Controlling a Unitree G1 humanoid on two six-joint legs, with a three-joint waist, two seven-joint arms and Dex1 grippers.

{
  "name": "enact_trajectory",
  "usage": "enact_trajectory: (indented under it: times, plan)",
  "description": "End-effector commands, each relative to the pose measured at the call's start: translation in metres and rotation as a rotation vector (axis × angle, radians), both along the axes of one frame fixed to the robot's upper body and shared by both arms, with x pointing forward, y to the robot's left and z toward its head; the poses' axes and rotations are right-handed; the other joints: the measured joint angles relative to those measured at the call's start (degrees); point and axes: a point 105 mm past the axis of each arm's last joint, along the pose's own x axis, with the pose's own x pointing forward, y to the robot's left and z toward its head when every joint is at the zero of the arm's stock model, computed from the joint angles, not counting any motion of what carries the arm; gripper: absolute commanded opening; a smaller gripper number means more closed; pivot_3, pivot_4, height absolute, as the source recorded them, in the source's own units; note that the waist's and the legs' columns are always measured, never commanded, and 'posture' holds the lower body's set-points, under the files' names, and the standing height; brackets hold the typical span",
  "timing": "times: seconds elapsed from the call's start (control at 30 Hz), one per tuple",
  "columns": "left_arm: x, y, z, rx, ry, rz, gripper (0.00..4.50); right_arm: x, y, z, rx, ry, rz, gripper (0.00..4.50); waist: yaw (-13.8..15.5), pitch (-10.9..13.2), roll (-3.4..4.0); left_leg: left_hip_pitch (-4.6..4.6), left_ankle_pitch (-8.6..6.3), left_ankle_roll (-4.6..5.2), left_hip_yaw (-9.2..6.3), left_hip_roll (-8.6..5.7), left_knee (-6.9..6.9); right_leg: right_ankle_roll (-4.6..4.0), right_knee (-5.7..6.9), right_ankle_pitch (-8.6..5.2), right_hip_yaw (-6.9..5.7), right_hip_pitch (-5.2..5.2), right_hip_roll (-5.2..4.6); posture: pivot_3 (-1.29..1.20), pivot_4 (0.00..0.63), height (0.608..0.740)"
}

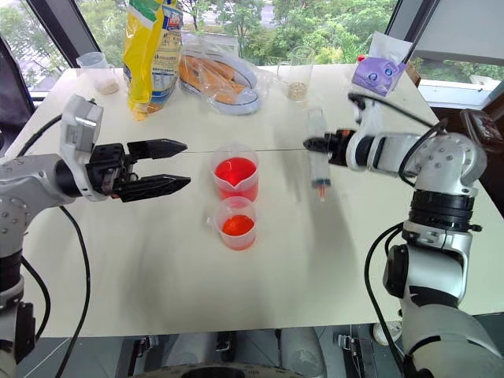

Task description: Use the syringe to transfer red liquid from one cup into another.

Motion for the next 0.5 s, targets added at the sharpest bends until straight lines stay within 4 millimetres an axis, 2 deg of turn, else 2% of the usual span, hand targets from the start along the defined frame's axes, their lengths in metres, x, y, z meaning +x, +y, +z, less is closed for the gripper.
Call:
enact_trajectory:
  times: [0.03,0.17,0.33,0.5]
  plan:
    - [-0.006,-0.002,0.01,-0.009,-0.066,-0.006,4.42,-0.006,-0.014,-0.012,-0.056,0.059,-0.067,1.38,0.0,0.0,0.0,0.0,0.0,0.0,0.0,0.0,0.0,0.0,0.0,0.0,-0.01,0.0,0.01,0.0,0.15,0.74]
    - [-0.005,-0.003,0.009,-0.003,-0.068,0.002,4.42,-0.014,-0.02,-0.034,-0.094,0.116,-0.09,1.38,0.2,0.0,0.0,0.0,-0.02,0.03,-0.01,-0.03,0.01,0.02,-0.01,0.0,-0.03,0.02,0.02,0.0,0.15,0.74]
    - [-0.006,-0.004,0.007,0.006,-0.065,0.005,4.42,-0.019,-0.024,-0.048,-0.141,0.129,-0.096,1.38,0.0,0.0,0.0,0.0,-0.02,0.04,-0.02,-0.02,0.01,0.02,-0.02,0.0,-0.01,0.02,0.08,0.0,0.15,0.74]
    - [-0.008,-0.003,0.005,0.012,-0.05,0.007,4.5,-0.022,-0.021,-0.042,-0.191,0.067,-0.045,3.88,0.1,0.0,-0.01,0.02,-0.02,0.04,-0.04,-0.02,0.02,0.03,-0.01,-0.01,-0.01,0.04,0.1,0.0,0.15,0.74]
